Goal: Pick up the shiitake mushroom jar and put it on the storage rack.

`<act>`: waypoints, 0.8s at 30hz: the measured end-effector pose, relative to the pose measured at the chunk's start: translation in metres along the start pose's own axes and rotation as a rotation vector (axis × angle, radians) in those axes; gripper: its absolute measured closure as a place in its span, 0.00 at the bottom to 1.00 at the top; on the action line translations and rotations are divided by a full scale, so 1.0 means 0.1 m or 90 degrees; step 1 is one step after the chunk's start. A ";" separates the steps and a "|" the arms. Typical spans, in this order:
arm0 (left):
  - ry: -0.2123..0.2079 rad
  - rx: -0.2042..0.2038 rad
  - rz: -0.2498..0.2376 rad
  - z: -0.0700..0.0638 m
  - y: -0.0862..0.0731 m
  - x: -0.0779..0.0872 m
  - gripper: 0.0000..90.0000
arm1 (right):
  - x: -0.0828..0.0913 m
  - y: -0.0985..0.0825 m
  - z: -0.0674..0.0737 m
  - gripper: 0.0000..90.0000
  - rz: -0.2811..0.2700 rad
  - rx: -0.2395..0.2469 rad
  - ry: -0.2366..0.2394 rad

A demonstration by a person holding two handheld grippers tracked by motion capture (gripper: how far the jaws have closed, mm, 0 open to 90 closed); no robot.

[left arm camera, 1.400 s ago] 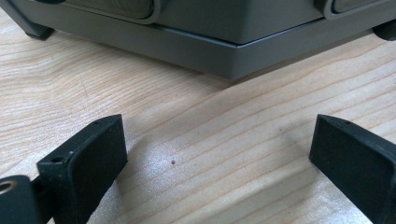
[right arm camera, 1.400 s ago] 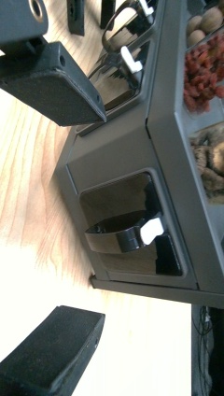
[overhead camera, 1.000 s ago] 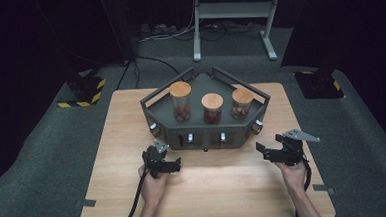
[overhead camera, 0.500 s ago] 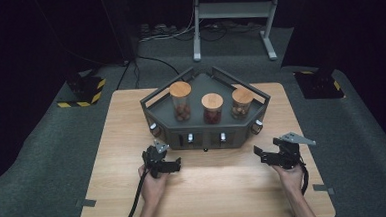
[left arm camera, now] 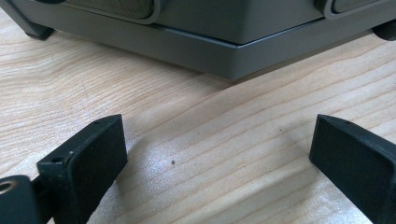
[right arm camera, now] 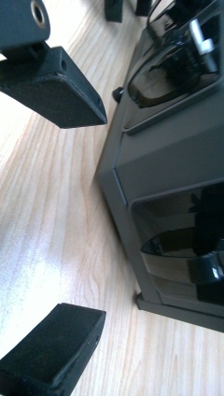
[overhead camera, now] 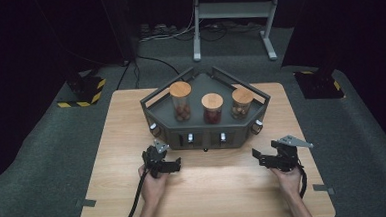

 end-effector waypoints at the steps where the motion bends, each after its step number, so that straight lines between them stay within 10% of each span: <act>1: 0.000 0.000 0.000 0.00 0.00 0.00 0.04 | -0.01 -0.01 0.00 0.07 0.002 0.002 -0.001; 24: 0.000 0.000 0.000 0.00 0.00 0.00 0.04 | -0.17 -0.17 0.14 0.07 0.037 0.037 0.009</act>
Point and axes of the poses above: each handheld gripper's, and its own axes: x roughly backward along the jaws, y roughly out of its top, z roughly to its left, the point moved 9 cm from there along -x, roughly forward along the jaws, and after that the axes turned 12 degrees about -x, right-handed, at the moved point
